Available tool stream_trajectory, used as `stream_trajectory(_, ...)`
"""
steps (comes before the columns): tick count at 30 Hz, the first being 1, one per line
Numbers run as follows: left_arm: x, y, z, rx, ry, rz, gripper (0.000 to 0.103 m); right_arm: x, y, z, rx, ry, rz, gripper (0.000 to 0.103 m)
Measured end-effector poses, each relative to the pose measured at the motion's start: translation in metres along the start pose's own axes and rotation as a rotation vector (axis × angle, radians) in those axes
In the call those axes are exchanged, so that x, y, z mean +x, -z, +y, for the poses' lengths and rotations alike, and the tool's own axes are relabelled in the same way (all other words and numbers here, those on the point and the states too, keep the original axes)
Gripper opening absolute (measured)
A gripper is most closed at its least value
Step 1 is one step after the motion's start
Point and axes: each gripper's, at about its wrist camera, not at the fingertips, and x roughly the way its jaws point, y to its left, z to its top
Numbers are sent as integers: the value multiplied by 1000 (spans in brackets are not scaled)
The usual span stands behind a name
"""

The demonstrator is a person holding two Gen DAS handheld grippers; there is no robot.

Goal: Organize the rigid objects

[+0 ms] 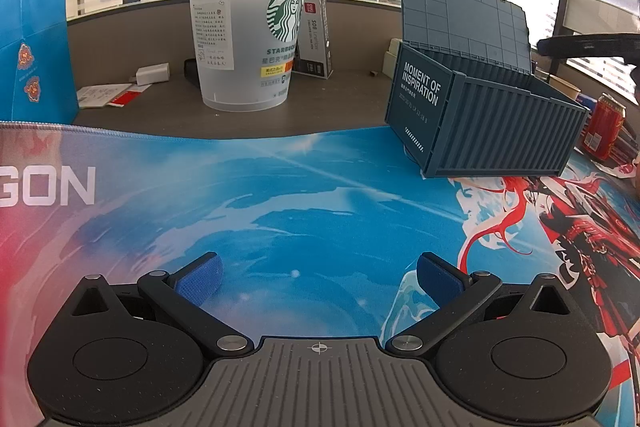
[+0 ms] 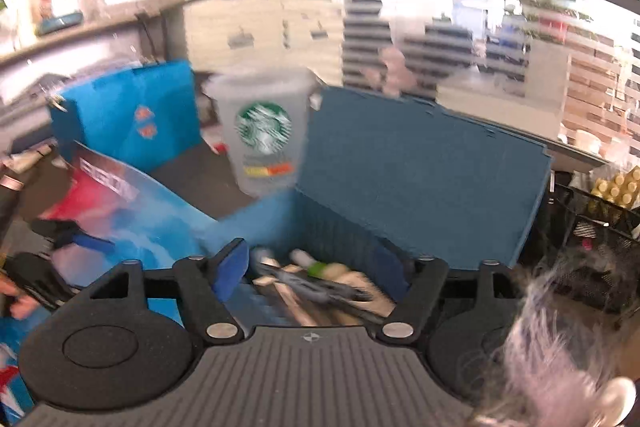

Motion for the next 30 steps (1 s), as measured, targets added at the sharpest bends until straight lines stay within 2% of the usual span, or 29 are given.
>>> stream_trajectory(2, 0, 0, 0, -1, -2, 0, 103, -10, 8, 19, -4, -12, -56, 95)
stream_trajectory(6, 0, 0, 1, -10, -9, -2, 103, -23, 25, 50, 32, -61, -139, 102)
stream_trajectory(11, -2, -1, 7, -42, -35, -9, 103, -19, 44, 79, 153, -112, -191, 103)
stream_trajectory(19, -15, 3, 36, -62, -178, -25, 103, 22, 54, 138, 128, -40, -205, 103)
stream_trajectory(24, -28, 5, 66, -100, -233, -48, 103, 57, 58, 172, 128, -15, -195, 103)
stream_trajectory(30, -41, 5, 98, -139, -271, -55, 103, 99, 59, 201, 166, 122, -163, 103)
